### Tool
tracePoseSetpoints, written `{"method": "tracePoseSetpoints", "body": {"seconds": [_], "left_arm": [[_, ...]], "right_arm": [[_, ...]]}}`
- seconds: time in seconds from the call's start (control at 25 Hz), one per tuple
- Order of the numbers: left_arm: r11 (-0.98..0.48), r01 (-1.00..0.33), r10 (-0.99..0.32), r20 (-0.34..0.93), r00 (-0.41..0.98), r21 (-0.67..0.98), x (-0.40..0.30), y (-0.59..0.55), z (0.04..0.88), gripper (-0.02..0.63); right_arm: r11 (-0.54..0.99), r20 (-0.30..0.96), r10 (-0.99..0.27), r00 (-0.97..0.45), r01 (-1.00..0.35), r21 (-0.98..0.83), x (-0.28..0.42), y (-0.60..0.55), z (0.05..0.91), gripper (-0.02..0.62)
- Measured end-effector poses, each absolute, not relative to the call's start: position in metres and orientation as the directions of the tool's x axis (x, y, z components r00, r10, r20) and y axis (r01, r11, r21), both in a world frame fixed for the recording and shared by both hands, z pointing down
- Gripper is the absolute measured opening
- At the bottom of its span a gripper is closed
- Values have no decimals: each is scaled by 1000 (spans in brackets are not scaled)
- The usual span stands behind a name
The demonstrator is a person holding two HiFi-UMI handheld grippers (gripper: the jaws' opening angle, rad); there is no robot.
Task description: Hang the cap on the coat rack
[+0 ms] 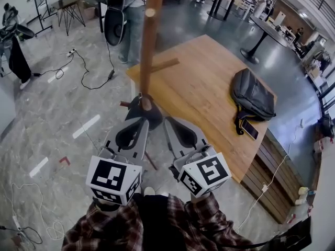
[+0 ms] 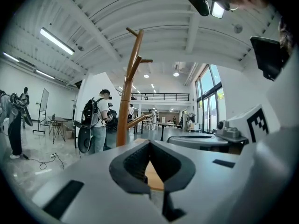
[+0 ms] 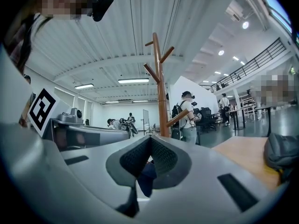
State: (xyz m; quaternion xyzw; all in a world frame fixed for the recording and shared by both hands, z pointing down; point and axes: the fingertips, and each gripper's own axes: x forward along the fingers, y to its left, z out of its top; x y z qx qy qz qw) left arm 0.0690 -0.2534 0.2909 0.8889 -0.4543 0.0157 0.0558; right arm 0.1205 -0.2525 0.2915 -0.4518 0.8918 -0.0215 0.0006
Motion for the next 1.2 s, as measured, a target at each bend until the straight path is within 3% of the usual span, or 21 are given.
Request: {"method": "tracePoseSetpoints", "body": {"seconds": [1.2], "left_arm": [[-594, -798, -793, 93, 603, 103, 64, -264, 293, 12]], "right_arm": [[597, 40, -801, -598, -802, -32, 111, -266, 294, 11]]}}
